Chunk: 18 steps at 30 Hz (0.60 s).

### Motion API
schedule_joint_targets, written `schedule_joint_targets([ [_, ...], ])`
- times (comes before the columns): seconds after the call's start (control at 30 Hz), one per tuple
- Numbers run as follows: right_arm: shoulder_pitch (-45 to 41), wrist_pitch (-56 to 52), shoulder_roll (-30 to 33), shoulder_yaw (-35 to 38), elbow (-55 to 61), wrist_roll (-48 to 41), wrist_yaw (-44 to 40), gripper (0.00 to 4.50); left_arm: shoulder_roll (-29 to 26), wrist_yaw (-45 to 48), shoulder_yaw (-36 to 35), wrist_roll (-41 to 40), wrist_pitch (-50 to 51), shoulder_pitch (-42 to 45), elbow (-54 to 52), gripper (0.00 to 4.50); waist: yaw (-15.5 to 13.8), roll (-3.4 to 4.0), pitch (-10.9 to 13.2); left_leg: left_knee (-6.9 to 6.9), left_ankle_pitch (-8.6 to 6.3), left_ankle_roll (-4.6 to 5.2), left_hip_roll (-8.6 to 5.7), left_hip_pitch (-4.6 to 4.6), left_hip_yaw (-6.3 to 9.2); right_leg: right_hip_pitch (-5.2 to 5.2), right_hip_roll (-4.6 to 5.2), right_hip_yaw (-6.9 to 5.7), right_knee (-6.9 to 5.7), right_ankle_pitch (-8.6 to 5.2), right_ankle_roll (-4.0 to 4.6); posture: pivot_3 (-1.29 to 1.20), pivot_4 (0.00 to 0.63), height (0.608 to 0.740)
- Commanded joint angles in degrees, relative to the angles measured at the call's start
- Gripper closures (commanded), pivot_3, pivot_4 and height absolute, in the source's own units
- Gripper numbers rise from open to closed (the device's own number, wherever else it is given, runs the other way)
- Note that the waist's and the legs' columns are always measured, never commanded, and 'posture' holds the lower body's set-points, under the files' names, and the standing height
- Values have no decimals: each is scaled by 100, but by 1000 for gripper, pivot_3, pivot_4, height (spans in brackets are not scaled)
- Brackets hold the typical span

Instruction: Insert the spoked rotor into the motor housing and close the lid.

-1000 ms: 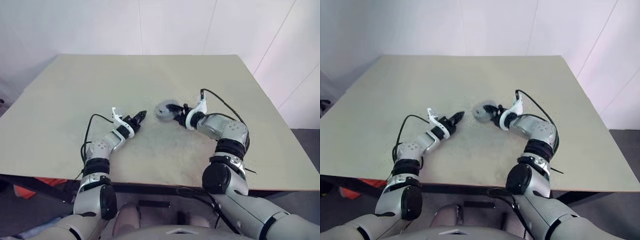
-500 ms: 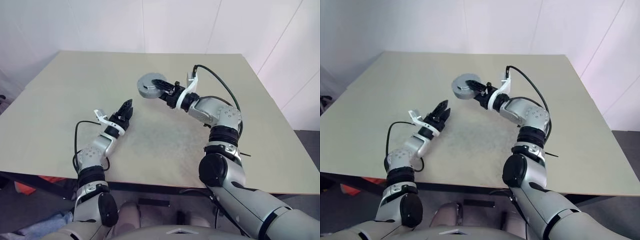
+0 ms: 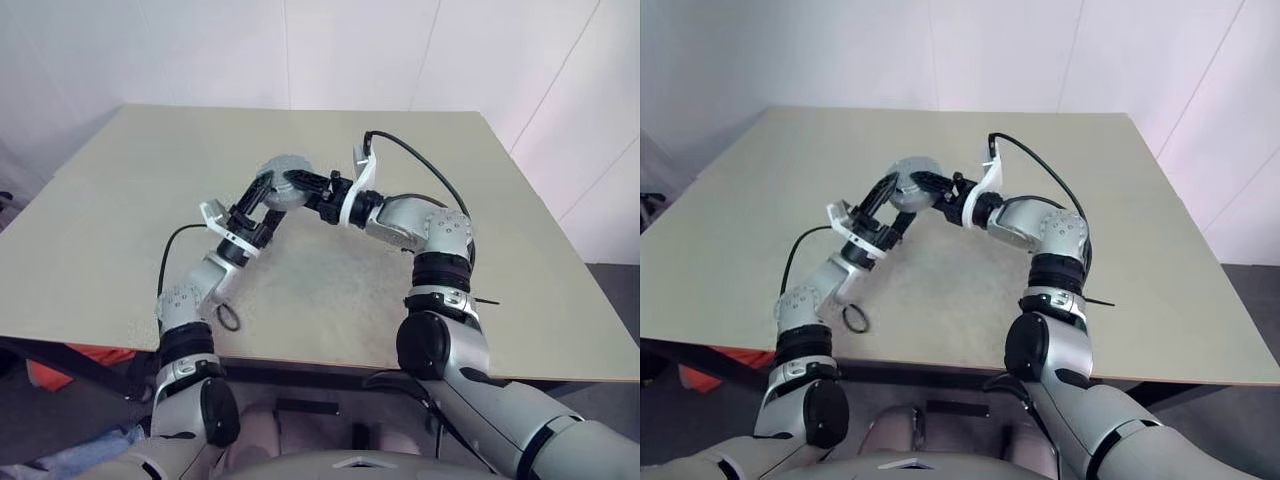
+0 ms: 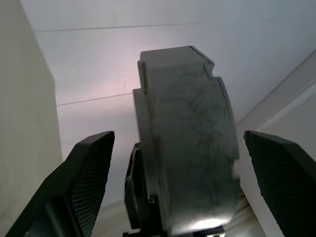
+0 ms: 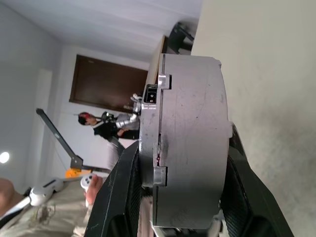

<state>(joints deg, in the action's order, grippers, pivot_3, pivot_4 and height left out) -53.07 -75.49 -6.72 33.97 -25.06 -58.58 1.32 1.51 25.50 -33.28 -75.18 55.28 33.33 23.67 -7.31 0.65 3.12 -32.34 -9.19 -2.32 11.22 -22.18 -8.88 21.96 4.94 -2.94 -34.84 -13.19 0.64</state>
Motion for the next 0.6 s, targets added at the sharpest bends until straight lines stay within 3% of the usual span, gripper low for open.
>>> schedule_joint_targets([
  [0.03, -69, 74, -112, -112, 356, -313, -190, 2401, -108, 133, 128, 223, -332, 357, 210, 62, 4, 0, 0, 0, 1, -1, 0, 0, 0, 1, 0, 0, -1, 0, 0, 0, 0, 740],
  [0.13, -46, 133, -88, -154, 362, -305, -172, 2401, -117, 129, 82, 304, -574, 430, 342, 62, 6, 0, 0, 1, 1, -1, 2, 0, 0, 2, -2, -1, -1, 0, 0, 0, 0, 740],
  [0.37, -17, 225, -77, -196, 369, -314, -114, 2401, -85, 183, 167, 390, -702, 350, 314, 2223, 2, -1, 0, 4, -1, 2, 7, -12, 8, 10, -10, -7, -1, 0, 0, 0, 0, 740],
  [0.6, 60, 688, -7, -427, 453, -90, -401, 2401, -144, 68, 208, 481, -659, 388, 468, 2250, 4, -1, 1, 0, -1, 1, 8, -12, 9, 8, -9, -7, -3, 1, 0, 0, 0, 740],
])
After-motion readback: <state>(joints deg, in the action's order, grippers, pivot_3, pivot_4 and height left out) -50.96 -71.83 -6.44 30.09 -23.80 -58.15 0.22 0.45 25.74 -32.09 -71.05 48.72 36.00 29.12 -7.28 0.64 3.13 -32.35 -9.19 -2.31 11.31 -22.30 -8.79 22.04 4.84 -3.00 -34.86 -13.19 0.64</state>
